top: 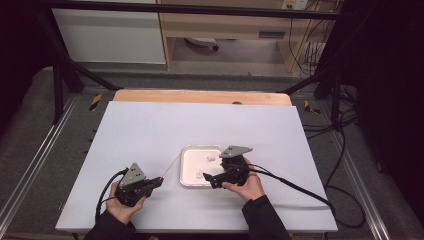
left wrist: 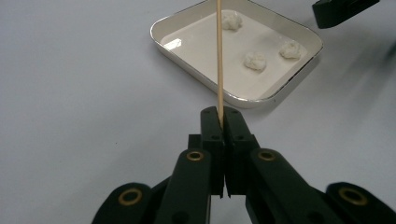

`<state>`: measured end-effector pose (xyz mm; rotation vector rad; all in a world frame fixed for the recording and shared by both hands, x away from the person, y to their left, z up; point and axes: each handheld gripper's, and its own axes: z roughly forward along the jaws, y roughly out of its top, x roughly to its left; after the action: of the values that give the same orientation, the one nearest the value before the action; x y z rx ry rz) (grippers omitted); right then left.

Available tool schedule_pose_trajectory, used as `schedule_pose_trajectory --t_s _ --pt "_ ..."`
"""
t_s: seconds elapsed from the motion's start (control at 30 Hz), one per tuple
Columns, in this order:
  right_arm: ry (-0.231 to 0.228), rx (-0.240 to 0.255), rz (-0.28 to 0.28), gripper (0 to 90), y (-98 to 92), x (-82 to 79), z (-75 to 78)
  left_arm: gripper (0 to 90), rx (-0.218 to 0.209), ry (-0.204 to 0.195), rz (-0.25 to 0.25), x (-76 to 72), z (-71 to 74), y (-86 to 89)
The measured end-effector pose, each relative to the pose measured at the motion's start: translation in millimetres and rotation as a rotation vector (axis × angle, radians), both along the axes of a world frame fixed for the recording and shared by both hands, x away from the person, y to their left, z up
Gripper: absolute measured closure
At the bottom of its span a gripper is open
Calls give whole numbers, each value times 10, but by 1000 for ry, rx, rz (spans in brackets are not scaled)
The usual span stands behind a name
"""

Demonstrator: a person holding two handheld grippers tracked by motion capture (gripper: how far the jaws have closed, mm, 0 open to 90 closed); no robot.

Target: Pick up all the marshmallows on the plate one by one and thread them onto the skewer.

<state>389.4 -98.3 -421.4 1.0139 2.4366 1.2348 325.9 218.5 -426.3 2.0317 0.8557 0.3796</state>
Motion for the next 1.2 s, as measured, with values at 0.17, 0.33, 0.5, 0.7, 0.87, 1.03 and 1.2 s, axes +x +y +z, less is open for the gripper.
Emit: schedule_pose_trajectory --t_s 0.17,0.33,0.5,0.7,0.87,1.03,1.2 --pt "40 25 8 157 144 74 -93 883 -5 -6 7 9 -15 8" --pt "51 -13 41 227 267 95 -178 884 -4 -6 8 11 -28 -10" --pt "53 -29 47 370 320 112 -263 883 -5 -9 5 6 -32 -20" --pt "39 -40 64 499 335 109 -304 883 -6 -3 5 5 -50 -37" --pt "3 -61 90 588 335 76 -313 883 -12 -1 12 0 -60 -45" --pt "-6 -62 85 664 339 53 -318 884 -21 -8 19 -13 -62 -49" --pt "12 -56 72 679 313 61 -276 883 -28 -15 23 -24 -63 -51"
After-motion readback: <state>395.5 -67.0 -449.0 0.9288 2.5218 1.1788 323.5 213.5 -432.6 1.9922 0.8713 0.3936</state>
